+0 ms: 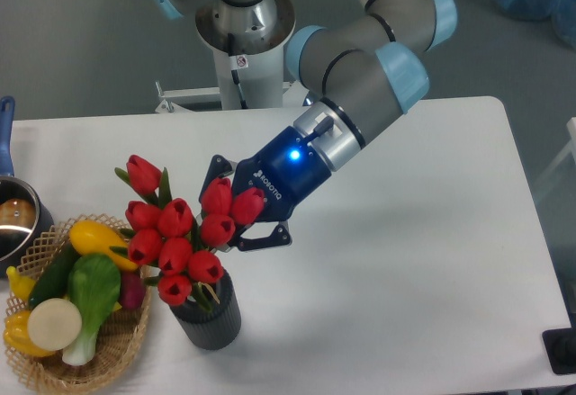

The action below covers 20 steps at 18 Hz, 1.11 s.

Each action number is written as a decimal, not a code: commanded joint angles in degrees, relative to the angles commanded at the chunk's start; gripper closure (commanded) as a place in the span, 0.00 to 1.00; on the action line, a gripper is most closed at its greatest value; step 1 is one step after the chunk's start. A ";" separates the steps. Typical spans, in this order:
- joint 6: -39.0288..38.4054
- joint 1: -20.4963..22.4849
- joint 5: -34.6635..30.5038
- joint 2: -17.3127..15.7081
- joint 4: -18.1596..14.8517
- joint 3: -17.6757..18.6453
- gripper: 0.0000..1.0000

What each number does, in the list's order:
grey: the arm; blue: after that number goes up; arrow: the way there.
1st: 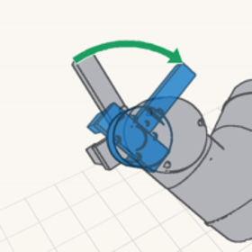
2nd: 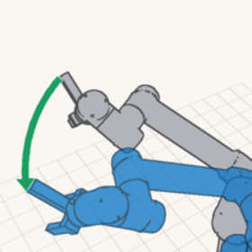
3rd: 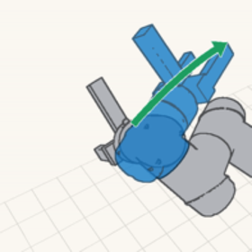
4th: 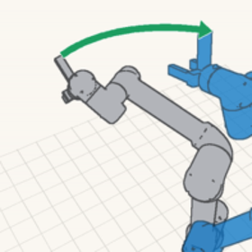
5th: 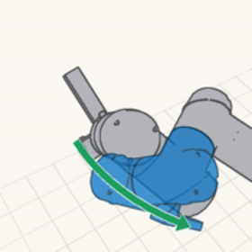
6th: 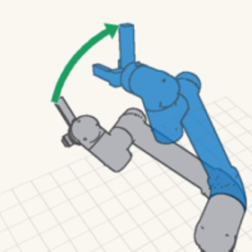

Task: Pick up the flowers from the vase
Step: 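Lift the gripped tulips straight up out of the black vase, then carry the tulip bunch away from the vase over the open table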

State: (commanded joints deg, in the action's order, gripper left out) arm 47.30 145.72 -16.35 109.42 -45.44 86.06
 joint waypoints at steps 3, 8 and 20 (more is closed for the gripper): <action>-1.51 0.53 1.14 0.26 -0.09 -1.24 0.74; -1.60 1.32 1.41 0.00 -0.18 -1.33 0.74; 9.29 10.89 -1.30 -1.67 0.00 -3.44 0.89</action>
State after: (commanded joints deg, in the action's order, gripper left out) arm 56.60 156.61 -17.65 107.75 -45.44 82.62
